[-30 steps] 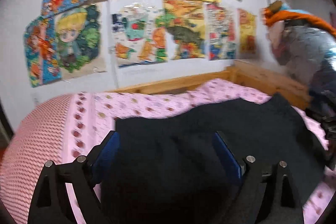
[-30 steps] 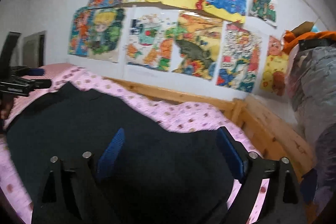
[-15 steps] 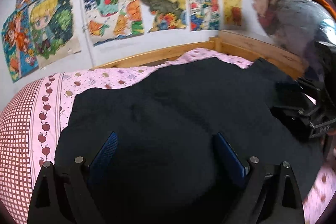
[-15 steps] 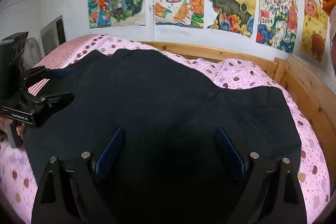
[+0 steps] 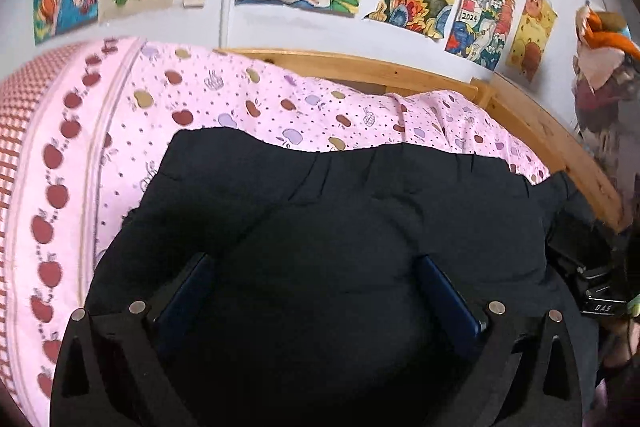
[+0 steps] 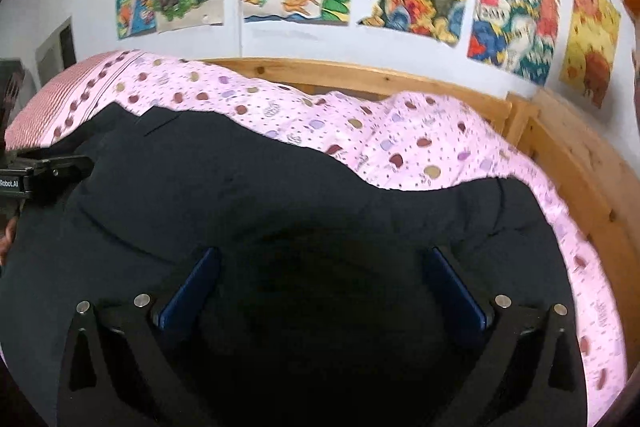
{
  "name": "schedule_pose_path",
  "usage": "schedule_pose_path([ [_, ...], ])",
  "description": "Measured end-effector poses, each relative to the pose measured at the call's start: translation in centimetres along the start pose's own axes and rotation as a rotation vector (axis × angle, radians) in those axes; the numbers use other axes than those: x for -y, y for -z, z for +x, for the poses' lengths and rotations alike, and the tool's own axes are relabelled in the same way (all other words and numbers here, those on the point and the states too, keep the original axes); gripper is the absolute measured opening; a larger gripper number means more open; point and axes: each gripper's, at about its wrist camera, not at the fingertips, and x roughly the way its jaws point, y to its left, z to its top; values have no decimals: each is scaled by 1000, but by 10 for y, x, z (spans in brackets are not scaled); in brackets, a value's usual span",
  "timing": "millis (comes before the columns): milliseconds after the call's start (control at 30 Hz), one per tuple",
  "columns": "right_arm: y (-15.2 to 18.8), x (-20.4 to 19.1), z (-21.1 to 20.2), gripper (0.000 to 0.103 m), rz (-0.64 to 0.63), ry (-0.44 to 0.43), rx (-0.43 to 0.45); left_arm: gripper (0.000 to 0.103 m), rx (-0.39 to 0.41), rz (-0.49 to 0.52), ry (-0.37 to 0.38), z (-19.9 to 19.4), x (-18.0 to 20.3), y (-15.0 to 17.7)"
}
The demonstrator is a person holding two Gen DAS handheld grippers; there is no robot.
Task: Fold large clothes
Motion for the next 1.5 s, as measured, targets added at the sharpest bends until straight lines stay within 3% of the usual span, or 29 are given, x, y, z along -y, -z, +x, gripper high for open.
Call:
schedule_pose_path([
  [233,19,16,26,102,120,-112,-10,103,-29,-4,12,23,0,3],
  [533,27,22,37,102,162,-155,5,103,-18,-47,66,32,-7,6],
  [900,38,31,19,102,198,-204,117,103,12,-51,104,28,-10,13],
  [1033,46,35,8,102,219,-224,177,103,67,-57,155,17,-15,21],
  [1233,53,31,-10,102,208,-161,246,103,163,-142,335,0,-41,32],
  [1333,58,29,-25,102,204,-69,308,103,194,-183,385,-7,-49,34],
  [1500,62,36,-90,102,233,111,459,103,292,-288,467,-53,-69,32],
])
